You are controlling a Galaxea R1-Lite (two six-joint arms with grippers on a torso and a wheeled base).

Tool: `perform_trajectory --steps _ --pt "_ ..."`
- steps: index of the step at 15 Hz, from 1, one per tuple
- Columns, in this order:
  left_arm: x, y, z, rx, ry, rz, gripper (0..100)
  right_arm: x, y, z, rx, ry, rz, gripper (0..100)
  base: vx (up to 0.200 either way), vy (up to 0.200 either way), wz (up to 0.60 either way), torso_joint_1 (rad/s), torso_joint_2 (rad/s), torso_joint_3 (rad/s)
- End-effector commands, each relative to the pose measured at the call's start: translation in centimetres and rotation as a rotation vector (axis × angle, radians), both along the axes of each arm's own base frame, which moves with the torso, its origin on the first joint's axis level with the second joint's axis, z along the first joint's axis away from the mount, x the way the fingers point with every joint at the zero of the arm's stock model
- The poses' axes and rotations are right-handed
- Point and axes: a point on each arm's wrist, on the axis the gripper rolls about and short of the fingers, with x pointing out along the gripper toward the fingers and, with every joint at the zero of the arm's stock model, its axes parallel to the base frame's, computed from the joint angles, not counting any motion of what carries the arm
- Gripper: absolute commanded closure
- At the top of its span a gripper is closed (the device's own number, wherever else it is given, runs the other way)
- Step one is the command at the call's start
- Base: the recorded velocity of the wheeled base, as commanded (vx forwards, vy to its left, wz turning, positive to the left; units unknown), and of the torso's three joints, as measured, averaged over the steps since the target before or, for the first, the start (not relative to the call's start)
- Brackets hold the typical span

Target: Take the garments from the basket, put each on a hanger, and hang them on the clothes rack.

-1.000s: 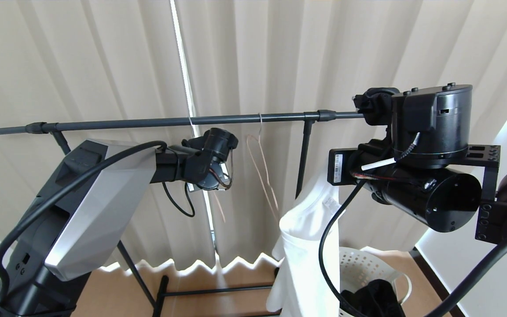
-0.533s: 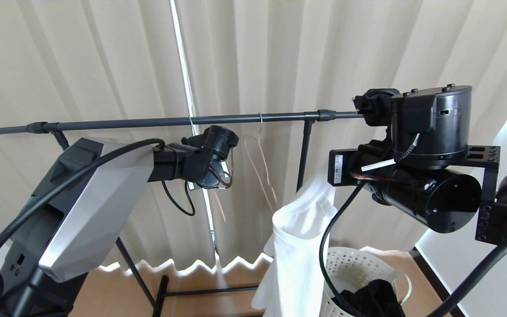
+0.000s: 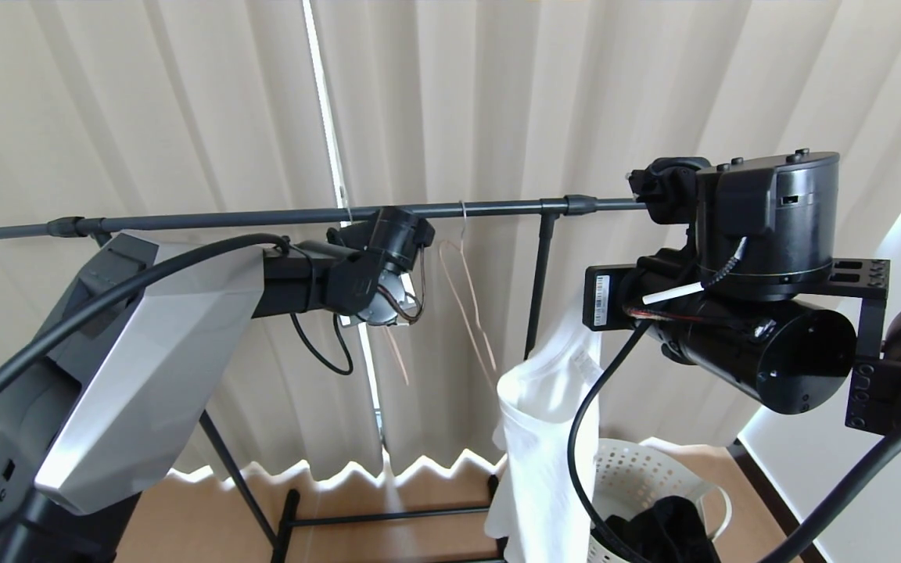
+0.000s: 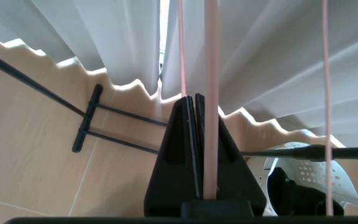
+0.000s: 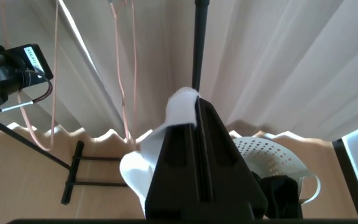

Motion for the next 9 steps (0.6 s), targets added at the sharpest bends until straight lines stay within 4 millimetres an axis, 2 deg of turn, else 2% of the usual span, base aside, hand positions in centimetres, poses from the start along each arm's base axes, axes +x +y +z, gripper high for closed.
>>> perform_trajectory --steps 1,5,6,9 --pt "-0.7 -0.3 0.8 0.0 -0.005 -0.013 100 0.0 0.0 0.1 0.002 -0.002 0.001 100 0.0 0.0 0.0 0.0 0.0 0.0" --pt "-2.1 -1.1 2.4 0.004 -0.014 -0.04 100 -0.1 0.0 0.1 0.003 -0.003 0.001 100 0.0 0.0 0.0 0.0 0.0 0.0" --pt "-3.2 -1.6 2.8 0.014 -0.001 -0.064 100 -0.1 -0.1 0.2 0.004 -0.004 0.001 100 0.0 0.0 0.0 0.0 0.0 0.0" --pt "-5.2 -1.9 2.6 0.059 0.041 -0.107 100 -0.2 -0.1 0.3 0.007 -0.008 0.001 100 0.0 0.0 0.0 0.0 0.0 0.0"
